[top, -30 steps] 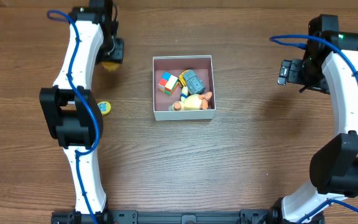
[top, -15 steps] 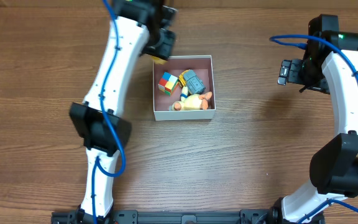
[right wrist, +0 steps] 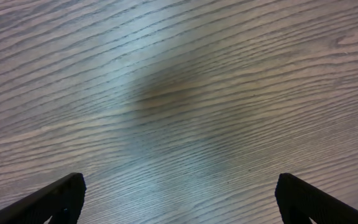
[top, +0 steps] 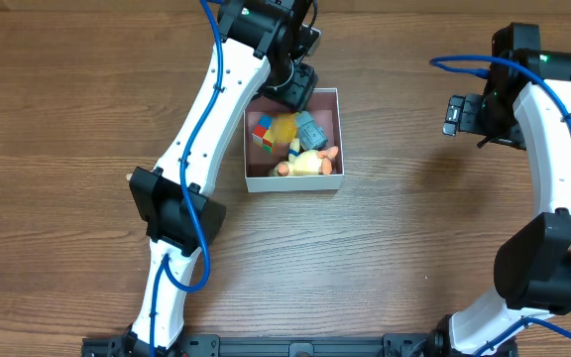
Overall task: Pack container
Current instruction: 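Carry the wheel toy right over the box and release it, then move the left gripper to the wooden handle of the yellow-blue rattle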
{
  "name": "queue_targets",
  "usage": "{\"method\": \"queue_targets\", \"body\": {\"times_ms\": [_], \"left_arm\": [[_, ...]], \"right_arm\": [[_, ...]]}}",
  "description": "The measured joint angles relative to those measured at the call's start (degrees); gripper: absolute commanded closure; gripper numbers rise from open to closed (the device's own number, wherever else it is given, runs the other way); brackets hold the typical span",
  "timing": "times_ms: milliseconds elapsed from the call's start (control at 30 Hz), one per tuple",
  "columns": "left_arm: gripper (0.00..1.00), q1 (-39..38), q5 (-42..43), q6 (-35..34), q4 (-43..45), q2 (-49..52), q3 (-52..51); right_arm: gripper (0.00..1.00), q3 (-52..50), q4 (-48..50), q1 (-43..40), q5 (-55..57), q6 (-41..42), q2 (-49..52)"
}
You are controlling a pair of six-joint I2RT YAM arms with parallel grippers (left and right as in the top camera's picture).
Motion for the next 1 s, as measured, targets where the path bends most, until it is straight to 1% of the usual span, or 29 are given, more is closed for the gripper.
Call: {"method": "queue_targets", "body": {"times_ms": [33, 200, 333, 400, 533, 600, 667, 767, 867, 933, 1000], "left_arm": [[0.0, 0.0, 0.0, 0.1, 0.0, 0.0, 0.0], [0.0, 0.0, -1.1, 0.4, 0.0, 0.0, 0.0], [0.0, 0.1, -5.0, -1.0, -0.5, 0.0, 0.0], [0.0, 0.3, -8.2, -4.3, -2.1, 0.0, 0.0], [0.0, 2.3, -15.0, -13.7, -7.5, 0.0, 0.0], [0.0, 4.1, -16.4, -16.9, -8.2, 0.0, 0.0], [0.0, 6.3, -16.6, -19.0, -8.3, 0.0, 0.0], [0.0, 9.0, -16.1, -19.4, -8.3, -0.7, 0.0], [0.0, 10.5, -15.3, -18.8, -8.1, -4.4, -1.9], [0.0, 10.7, -15.3, -18.8, -7.9, -9.3, -6.5], [0.0, 10.7, -16.1, -19.0, -8.3, -16.7, -14.1]], "right_arm": [[0.0, 0.0, 0.0, 0.0, 0.0, 0.0, 0.0], [0.0, 0.0, 0.0, 0.0, 0.0, 0.0, 0.0], [0.0, 0.0, 0.0, 0.0, 0.0, 0.0, 0.0], [0.0, 0.0, 0.0, 0.0, 0.0, 0.0, 0.0], [0.0, 0.0, 0.0, 0.0, 0.0, 0.0, 0.0], [0.0, 0.0, 0.0, 0.0, 0.0, 0.0, 0.0], [0.0, 0.0, 0.0, 0.0, 0.0, 0.0, 0.0], [0.0, 0.0, 0.0, 0.0, 0.0, 0.0, 0.0], [0.0, 0.0, 0.0, 0.0, 0.0, 0.0, 0.0], [0.0, 0.0, 0.0, 0.0, 0.0, 0.0, 0.0], [0.0, 0.0, 0.0, 0.0, 0.0, 0.0, 0.0]]}}
